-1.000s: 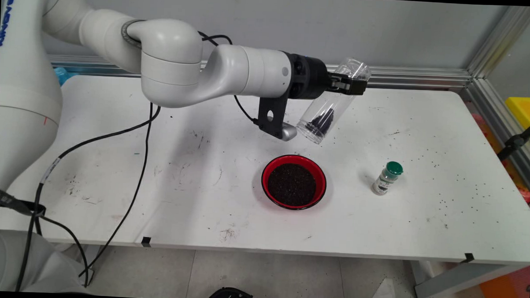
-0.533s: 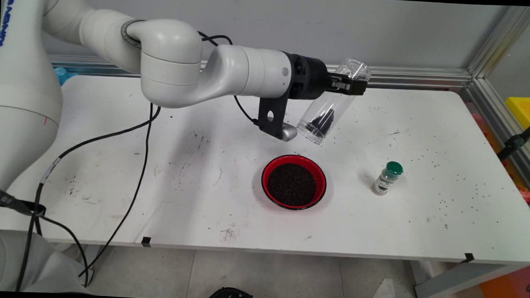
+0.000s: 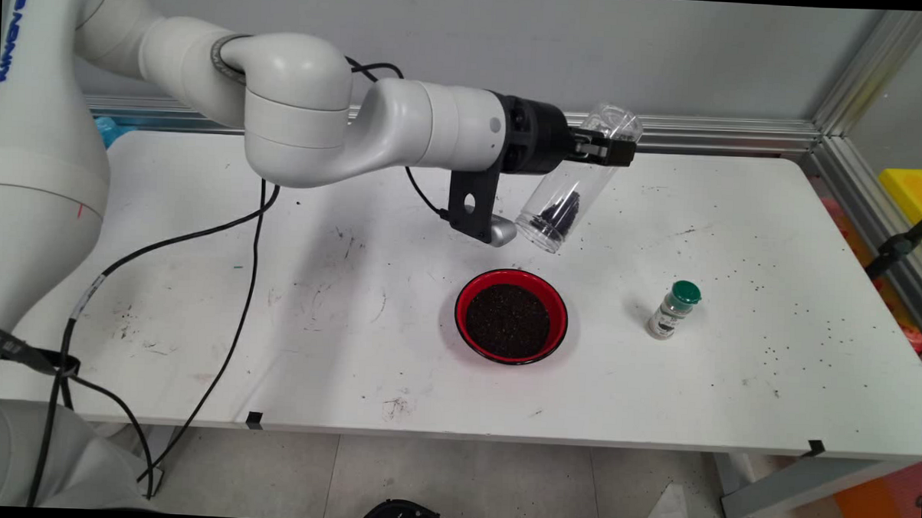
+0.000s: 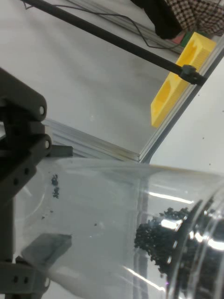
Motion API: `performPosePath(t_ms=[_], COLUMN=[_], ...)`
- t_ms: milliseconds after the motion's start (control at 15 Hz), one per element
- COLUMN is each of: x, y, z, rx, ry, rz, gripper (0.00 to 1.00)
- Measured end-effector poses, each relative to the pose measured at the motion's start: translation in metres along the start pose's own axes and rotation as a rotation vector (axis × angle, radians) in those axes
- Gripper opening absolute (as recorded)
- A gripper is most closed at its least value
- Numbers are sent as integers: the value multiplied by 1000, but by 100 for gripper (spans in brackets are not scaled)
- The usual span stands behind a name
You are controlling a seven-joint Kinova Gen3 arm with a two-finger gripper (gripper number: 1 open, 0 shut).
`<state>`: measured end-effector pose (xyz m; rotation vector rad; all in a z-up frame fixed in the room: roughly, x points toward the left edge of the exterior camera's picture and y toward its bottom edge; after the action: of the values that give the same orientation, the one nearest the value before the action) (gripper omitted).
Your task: Pour the black seasoning powder in the red bowl
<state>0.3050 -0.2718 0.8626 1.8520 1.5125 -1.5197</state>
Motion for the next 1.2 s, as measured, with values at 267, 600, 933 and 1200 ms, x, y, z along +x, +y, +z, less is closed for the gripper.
performPosePath(t_ms=[267,600,933,1200], x=[0,-1,-3,-6], y=[1,5,10,13], z=[0,0,1,3], rx=[-5,-21,-45,-59], ry=[4,14,32,47], rz=[-14,-70,-160,-221], gripper=[0,0,0,0])
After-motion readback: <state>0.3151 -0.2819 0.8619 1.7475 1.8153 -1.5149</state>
